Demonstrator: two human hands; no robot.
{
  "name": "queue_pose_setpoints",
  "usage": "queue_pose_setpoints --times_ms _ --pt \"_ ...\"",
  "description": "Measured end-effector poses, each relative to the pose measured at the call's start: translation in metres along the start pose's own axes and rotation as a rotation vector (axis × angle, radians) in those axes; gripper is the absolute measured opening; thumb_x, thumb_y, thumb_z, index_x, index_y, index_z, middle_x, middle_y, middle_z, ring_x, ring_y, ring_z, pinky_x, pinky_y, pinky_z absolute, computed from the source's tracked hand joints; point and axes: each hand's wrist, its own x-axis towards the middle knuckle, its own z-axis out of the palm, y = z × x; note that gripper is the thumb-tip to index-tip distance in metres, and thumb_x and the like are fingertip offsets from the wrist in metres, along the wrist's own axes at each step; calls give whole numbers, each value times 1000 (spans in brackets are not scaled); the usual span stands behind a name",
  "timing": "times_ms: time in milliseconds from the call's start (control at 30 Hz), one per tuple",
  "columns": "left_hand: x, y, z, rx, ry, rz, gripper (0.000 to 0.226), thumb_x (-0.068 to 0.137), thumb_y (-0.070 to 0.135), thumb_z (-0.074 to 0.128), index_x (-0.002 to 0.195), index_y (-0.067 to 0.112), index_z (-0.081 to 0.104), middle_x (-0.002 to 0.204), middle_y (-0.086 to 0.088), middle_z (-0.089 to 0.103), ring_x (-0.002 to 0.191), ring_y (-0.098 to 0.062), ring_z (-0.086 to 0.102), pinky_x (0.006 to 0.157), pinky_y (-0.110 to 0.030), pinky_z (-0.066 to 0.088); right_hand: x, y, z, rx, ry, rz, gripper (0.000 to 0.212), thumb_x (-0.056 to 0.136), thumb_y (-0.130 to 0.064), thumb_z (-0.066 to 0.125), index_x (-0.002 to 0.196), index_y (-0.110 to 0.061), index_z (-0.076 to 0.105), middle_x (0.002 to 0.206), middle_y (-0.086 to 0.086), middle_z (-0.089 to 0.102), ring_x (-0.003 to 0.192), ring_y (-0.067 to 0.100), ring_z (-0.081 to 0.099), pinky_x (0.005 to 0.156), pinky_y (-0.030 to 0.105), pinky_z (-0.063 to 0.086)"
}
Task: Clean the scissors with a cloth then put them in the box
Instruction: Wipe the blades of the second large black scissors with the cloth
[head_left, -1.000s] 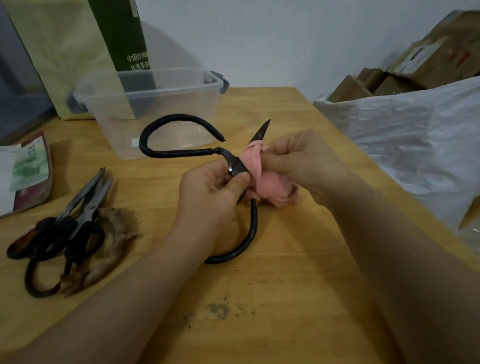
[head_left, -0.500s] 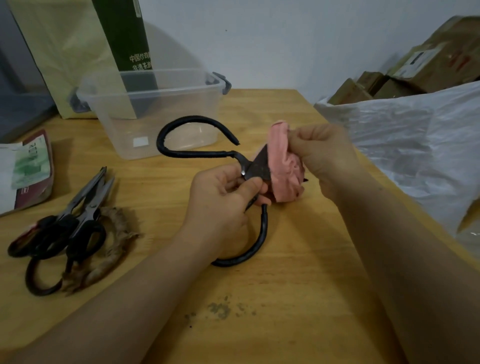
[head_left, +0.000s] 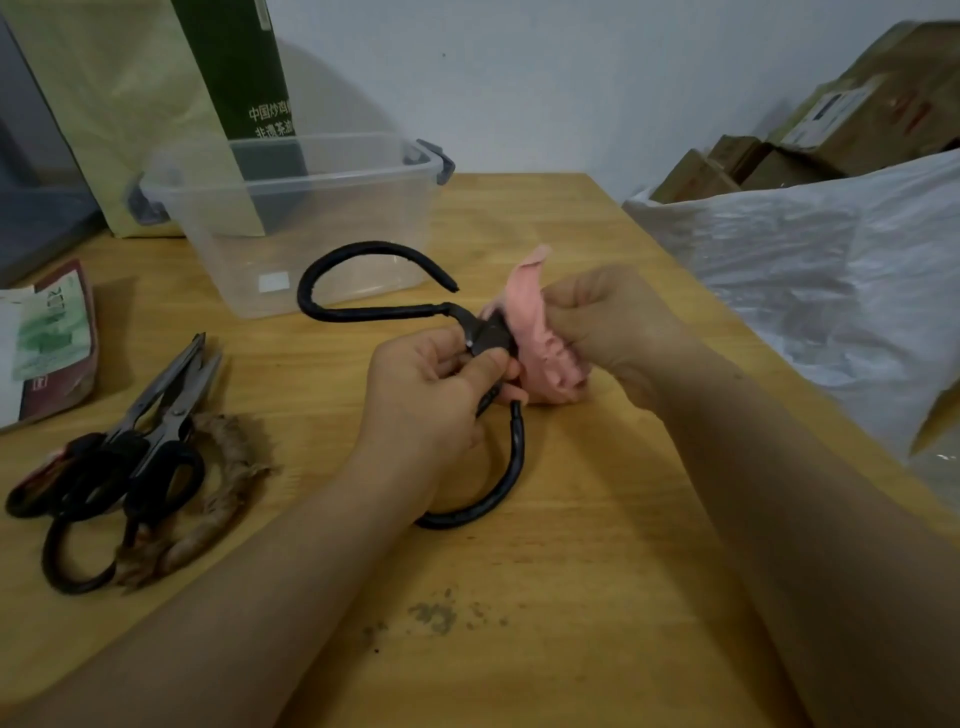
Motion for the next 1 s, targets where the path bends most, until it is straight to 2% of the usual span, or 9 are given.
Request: queue_pose_setpoints --times_ms 67,200,367,500,567,700,867,933,1000 --pt "1 0 -2 -2 11 0 17 89 -1 57 77 9 63 68 -8 67 58 -15 65 34 -13 30 1 0 3 -55 -35 -12 28 91 -4 55 65 -2 66 48 5 58 34 6 48 36 14 36" --pt "-2 -2 2 -6 -27 -15 15 89 -1 57 78 7 63 68 -8 68 59 -15 65 35 -12 31 10 2 -5 91 170 -50 31 93 -16 58 83 12 65 60 11 59 47 14 49 41 17 38" --pt "0 0 -1 4 2 -1 14 89 0 58 80 9 65 69 -8 68 54 -8 64 35 -12 34 3 3 3 -46 -24 -52 26 90 -13 61 76 7 66 54 7 60 41 10 50 44 19 39" --pt "-1 1 -1 -54 -46 18 13 88 -6 55 83 2 63 72 -15 66 53 -11 63 37 -9 36 6 4 4 78 80 -75 35 93 -13 57 62 2 62 44 2 55 36 7 46 37 15 35" --pt "-1 -1 0 -40 -63 17 11 88 -5 56 87 1 64 73 -16 67 58 -15 64 36 -10 35 8 4 2 127 140 -57 36 95 -14 55 65 5 61 50 7 56 41 10 49 39 17 38" --pt "0 -2 2 1 -71 15 10 88 -4 57 89 2 65 75 -16 68 63 -22 65 35 -12 34 11 4 0 192 201 -8 37 97 -19 52 63 -8 61 52 1 60 43 7 55 42 16 43" --pt "-3 -1 2 35 -85 11 9 88 -2 59 83 3 65 73 -11 68 63 -20 65 34 -13 31 21 7 -23 324 413 98 31 97 -25 52 77 -4 61 81 9 67 75 21 66 63 32 56" --pt "-1 1 0 18 -38 15 8 88 -2 58 86 1 65 74 -13 67 60 -17 64 35 -12 33 22 10 -34 185 460 68 26 94 -25 58 87 0 61 89 15 67 84 27 67 73 45 58" --pt "1 2 -3 8 28 11 9 89 -1 58 86 3 65 78 -14 68 60 -16 64 35 -12 33 22 12 -43 -61 476 8 24 85 -26 69 99 -9 60 86 6 61 83 22 64 74 46 57"
